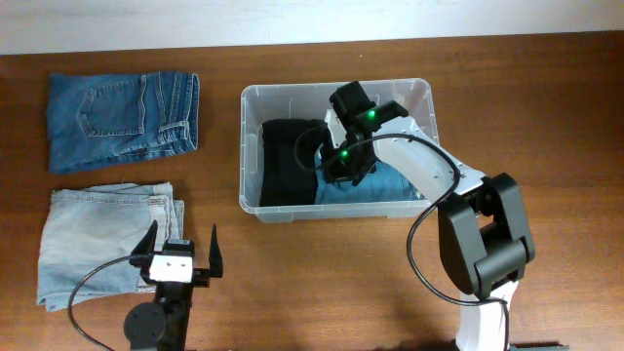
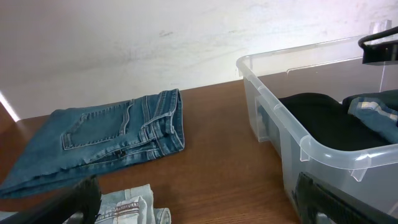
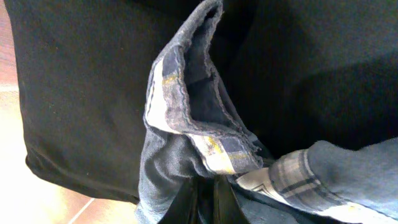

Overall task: Pack container
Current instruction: 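Release the blue garment and press it flat with the right gripper, then withdraw the right gripper out of the container to the right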

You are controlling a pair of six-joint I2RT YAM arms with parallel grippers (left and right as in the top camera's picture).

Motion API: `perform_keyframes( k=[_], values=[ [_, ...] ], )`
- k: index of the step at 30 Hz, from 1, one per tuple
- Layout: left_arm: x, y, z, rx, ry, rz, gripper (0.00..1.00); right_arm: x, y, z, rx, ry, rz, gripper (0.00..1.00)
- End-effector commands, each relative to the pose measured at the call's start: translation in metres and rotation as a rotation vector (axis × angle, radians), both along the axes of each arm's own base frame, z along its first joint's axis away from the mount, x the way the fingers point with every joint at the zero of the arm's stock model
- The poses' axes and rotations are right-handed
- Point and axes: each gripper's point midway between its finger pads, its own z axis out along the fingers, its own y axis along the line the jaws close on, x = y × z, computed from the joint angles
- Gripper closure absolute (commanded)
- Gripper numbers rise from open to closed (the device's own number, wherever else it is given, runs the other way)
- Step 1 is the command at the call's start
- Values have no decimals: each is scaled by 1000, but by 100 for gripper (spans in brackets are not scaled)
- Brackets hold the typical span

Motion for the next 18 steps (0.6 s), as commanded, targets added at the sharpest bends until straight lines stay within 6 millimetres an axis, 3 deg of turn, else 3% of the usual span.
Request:
perform_keyframes(
  k=[1, 4, 9, 10, 13, 18],
  values=[
    [0, 2, -2, 14, -2, 7, 1, -5, 4, -3, -10, 8, 8, 96],
    [0, 2, -2, 14, -2, 7, 1, 1, 4, 13, 2, -19, 0, 96],
    [0, 2, -2, 14, -2, 7, 1, 13, -5, 80, 23, -115, -1, 95],
    [0, 2, -2, 14, -2, 7, 1, 16, -17, 108, -5, -154, -24, 90],
    [0, 2, -2, 14, -2, 7, 1, 16, -45, 151, -75, -219, -76, 70],
    [0, 2, -2, 14, -2, 7, 1, 11, -99, 205, -181, -309, -195, 58]
  ],
)
